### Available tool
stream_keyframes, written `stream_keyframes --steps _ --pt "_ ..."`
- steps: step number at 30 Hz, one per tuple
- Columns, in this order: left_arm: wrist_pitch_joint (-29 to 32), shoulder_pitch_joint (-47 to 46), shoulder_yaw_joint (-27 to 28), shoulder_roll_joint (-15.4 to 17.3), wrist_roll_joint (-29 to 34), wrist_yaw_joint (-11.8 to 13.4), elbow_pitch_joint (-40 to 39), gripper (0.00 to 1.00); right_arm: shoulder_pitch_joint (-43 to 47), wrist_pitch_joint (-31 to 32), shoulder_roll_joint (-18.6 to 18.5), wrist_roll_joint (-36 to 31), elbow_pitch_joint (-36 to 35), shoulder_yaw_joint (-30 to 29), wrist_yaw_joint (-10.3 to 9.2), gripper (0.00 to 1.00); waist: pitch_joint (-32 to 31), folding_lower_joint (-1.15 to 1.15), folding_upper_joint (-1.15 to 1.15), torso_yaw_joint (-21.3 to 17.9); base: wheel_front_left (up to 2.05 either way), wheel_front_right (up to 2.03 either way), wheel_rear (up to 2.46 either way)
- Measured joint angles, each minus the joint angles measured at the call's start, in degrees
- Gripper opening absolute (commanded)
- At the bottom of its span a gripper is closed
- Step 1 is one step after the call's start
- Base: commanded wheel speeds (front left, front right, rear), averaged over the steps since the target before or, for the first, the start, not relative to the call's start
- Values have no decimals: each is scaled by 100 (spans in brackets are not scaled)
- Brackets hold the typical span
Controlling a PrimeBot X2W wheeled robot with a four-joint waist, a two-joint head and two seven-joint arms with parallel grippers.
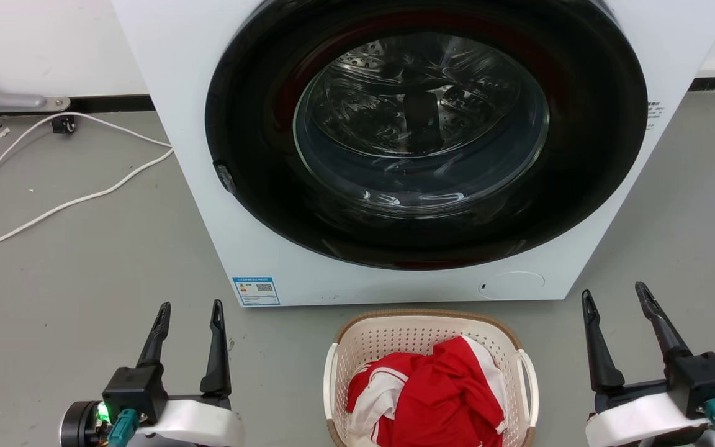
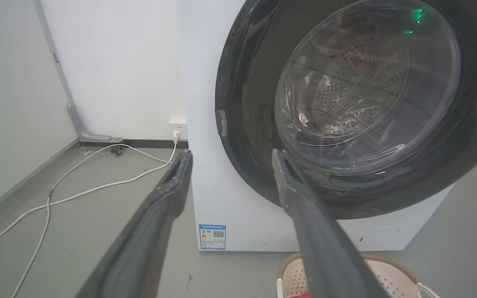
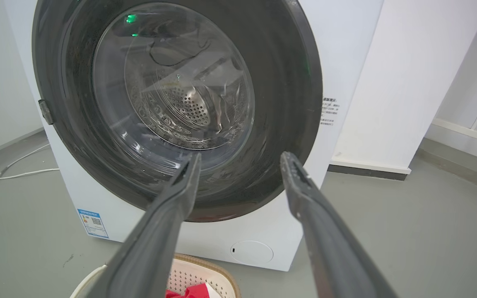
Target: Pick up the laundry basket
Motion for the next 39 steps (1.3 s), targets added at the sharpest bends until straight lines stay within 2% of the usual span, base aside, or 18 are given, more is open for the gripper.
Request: stream_keyframes --steps 9,30,39 --pt "-86 50 -12 1 363 29 -19 100 23 -98 -1 -290 -41 9 0 100 21 0 0 -7 0 0 0" --pt "-92 90 -11 2 301 27 -5 100 30 -99 -1 -131 -70 -4 0 100 36 0 0 -56 0 0 0" --pt "-93 -108 -122 7 76 -171 322 100 -96 -99 -1 -298 275 123 1 100 205 0 0 -177 0 0 0"
